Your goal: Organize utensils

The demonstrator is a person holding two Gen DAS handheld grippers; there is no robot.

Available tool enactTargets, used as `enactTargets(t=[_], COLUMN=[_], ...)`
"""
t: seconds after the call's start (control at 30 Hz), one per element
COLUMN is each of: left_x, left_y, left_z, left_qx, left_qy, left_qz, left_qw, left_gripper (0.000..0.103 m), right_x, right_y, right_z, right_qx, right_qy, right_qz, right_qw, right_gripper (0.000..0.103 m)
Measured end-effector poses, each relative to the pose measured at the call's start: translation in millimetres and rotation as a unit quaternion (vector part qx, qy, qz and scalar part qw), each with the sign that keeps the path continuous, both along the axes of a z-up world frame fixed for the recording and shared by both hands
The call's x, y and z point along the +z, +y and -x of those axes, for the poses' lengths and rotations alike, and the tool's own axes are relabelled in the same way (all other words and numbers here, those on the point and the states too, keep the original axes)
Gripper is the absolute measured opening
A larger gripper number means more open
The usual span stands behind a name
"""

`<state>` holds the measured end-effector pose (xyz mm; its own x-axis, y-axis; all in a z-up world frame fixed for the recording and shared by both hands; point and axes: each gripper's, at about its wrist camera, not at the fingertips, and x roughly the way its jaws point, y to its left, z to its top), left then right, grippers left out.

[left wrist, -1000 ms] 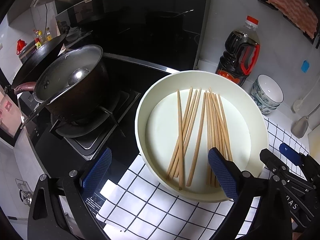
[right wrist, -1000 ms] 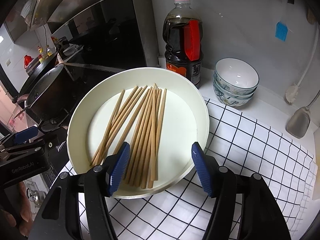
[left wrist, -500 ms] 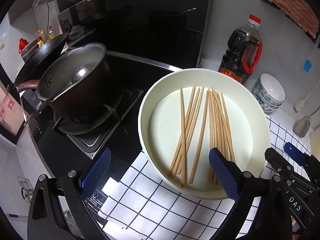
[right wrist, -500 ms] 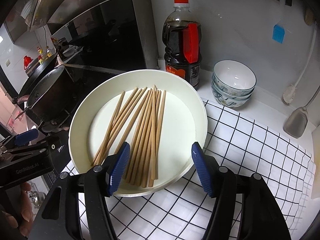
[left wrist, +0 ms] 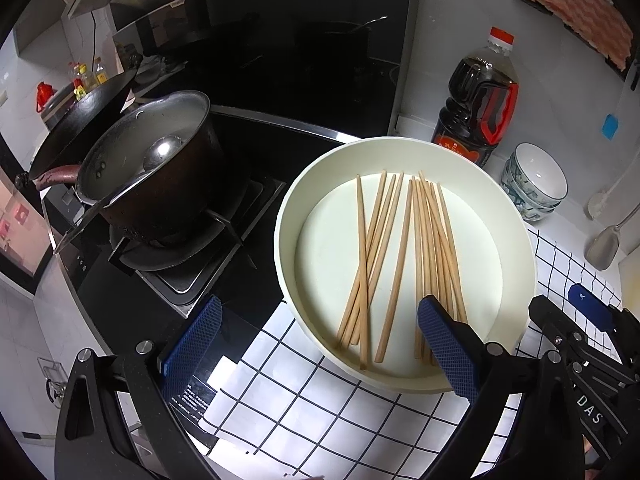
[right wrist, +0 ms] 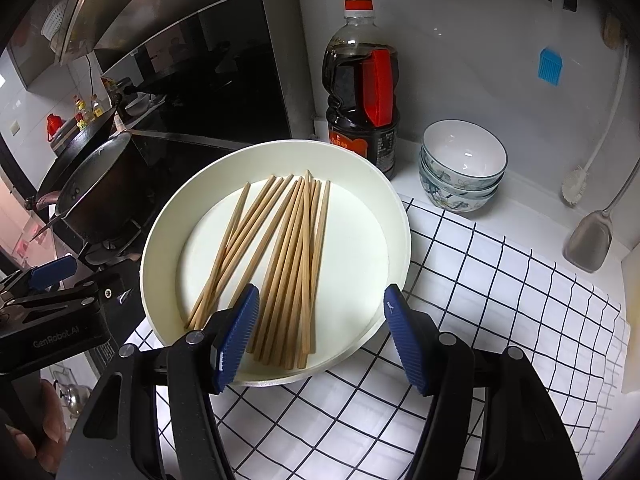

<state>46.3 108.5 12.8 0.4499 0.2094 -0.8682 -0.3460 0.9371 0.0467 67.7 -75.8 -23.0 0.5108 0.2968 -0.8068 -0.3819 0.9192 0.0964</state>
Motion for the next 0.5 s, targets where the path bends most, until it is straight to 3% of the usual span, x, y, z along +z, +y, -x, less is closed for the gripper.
enactTargets(t=[0.5], left_x=[-0.7], left_y=[-2.1], left_z=[0.7], left_qx=[-0.004], left_qy=[0.004], left_qz=[0.002], left_qw=[1.0], left_gripper=[0.097], right_x=[2.0], right_y=[0.2], right_z=[2.9], right_qx=[-0.002], right_qy=[-0.002], right_qz=[-0.002], right_qw=[1.0], right_gripper=[0.062])
